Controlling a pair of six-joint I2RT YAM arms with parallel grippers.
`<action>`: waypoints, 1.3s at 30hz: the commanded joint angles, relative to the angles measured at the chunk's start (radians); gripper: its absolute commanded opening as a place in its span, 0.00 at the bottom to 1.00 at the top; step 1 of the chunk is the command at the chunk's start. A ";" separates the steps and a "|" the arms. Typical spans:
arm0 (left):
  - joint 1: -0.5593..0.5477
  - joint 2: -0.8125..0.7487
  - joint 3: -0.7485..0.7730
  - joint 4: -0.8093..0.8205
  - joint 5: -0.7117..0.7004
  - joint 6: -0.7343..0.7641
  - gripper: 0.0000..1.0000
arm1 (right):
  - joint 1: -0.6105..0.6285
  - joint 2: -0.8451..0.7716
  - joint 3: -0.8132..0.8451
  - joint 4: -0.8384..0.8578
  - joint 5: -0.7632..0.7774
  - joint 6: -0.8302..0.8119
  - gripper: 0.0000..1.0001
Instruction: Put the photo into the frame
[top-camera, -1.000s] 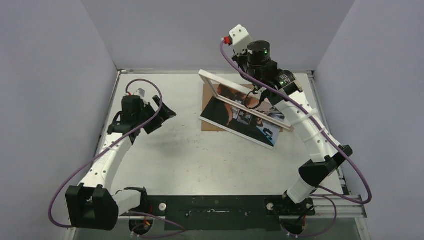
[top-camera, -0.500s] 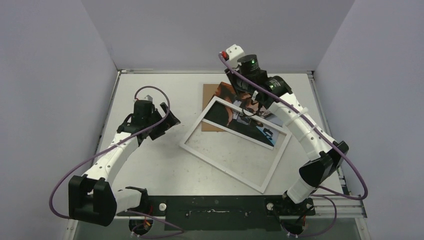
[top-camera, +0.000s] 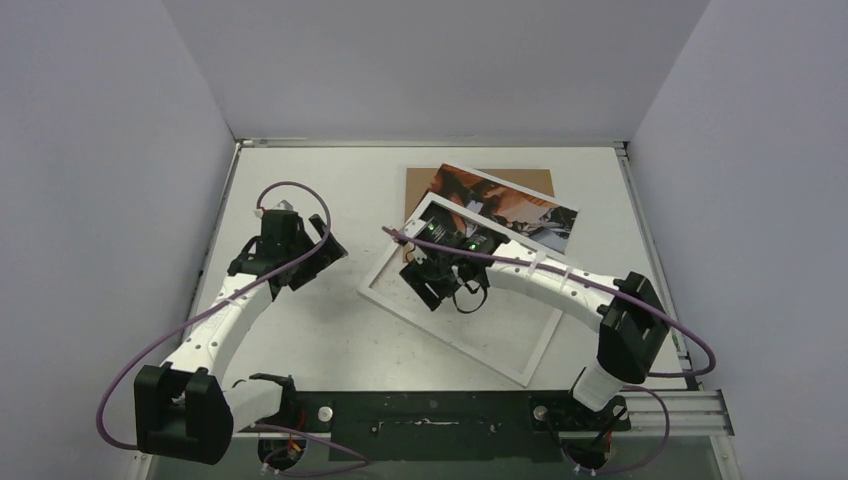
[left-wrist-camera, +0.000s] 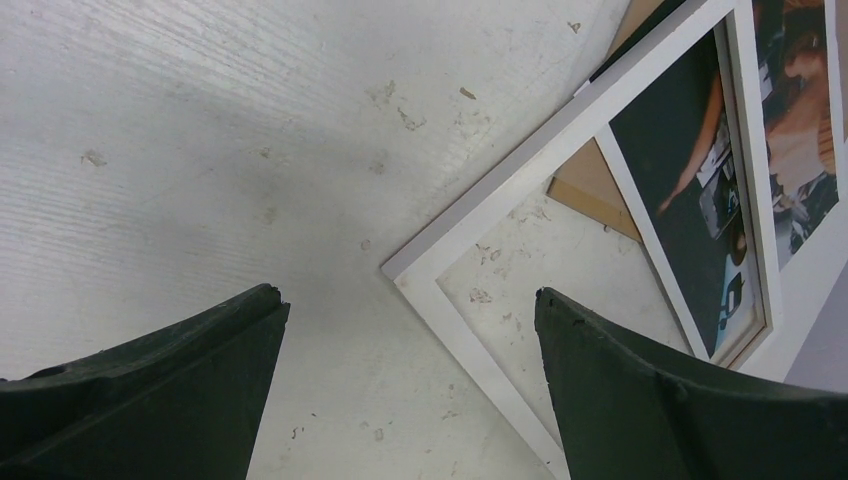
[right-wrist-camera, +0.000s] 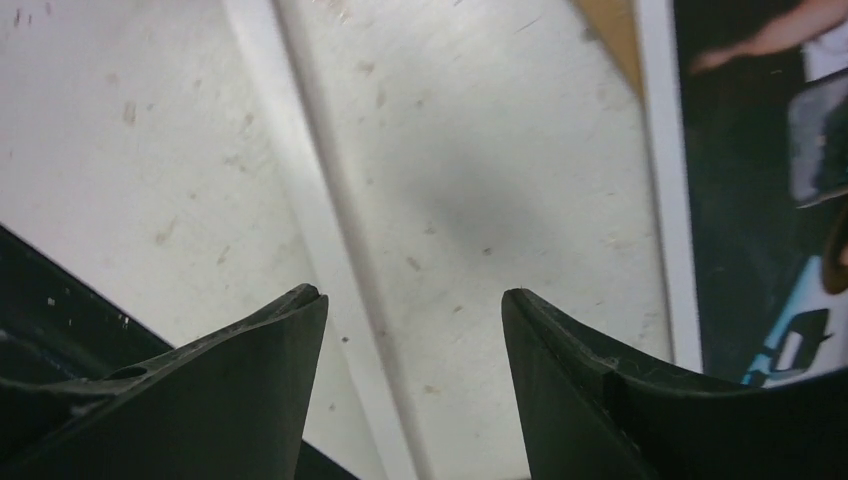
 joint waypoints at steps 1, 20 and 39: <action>0.011 -0.037 -0.002 -0.006 0.010 0.029 0.94 | 0.106 -0.031 -0.079 0.006 0.032 0.045 0.66; 0.016 -0.079 -0.038 -0.029 0.035 0.034 0.95 | 0.232 0.098 -0.264 0.144 0.067 0.095 0.56; 0.020 -0.125 -0.019 -0.094 0.024 0.033 0.97 | 0.173 0.139 -0.208 0.177 0.026 0.012 0.09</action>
